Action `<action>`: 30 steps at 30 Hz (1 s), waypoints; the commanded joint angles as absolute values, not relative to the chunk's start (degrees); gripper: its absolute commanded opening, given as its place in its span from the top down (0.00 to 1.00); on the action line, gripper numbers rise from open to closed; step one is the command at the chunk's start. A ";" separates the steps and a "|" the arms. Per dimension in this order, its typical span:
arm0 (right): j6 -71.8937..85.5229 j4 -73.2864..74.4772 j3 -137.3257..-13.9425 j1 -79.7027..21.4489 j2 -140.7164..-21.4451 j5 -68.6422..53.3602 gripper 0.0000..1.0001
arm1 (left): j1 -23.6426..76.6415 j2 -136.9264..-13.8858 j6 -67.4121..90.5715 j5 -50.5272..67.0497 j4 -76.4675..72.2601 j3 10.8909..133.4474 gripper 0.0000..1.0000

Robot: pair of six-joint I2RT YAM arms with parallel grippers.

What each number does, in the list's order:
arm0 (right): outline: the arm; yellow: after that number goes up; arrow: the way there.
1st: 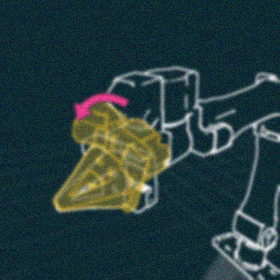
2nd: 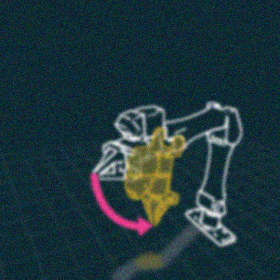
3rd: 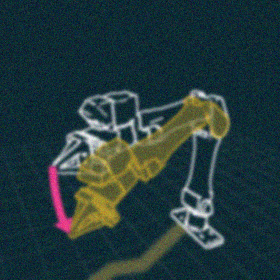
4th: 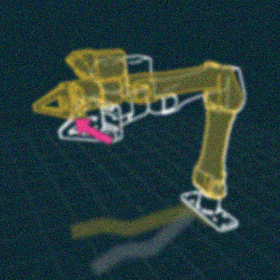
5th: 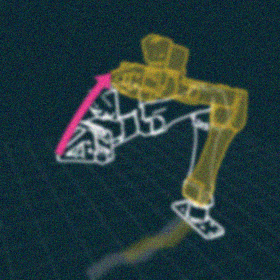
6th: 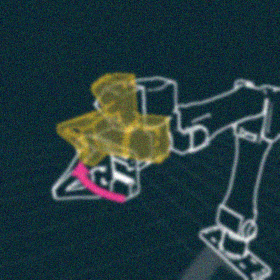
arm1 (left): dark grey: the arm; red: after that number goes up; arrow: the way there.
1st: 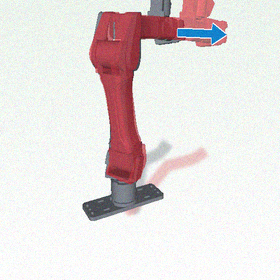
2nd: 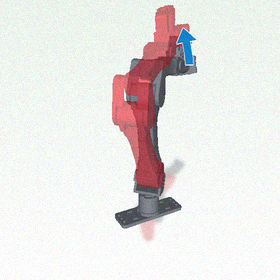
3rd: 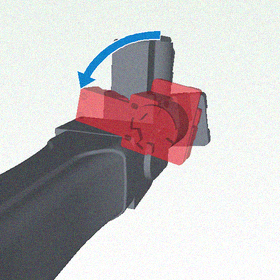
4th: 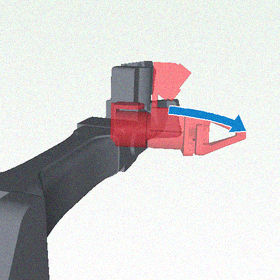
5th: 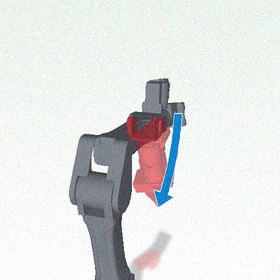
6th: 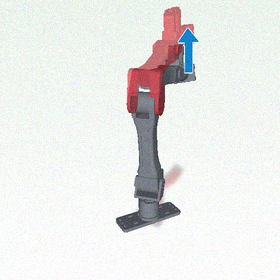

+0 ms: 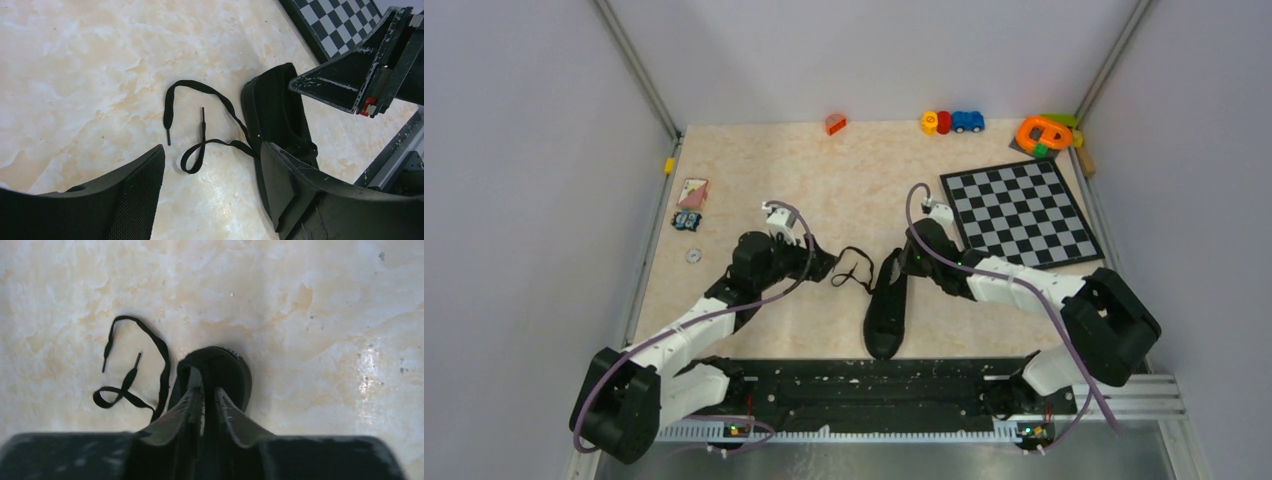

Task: Tie the shoes
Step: Move the shoe to the center of the board.

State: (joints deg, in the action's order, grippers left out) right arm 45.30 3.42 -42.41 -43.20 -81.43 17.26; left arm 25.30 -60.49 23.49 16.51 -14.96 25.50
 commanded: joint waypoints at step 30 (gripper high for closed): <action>38.05 7.81 -63.34 -41.77 -96.61 24.42 1.00 | 25.39 -58.85 24.30 13.29 -15.02 25.09 0.25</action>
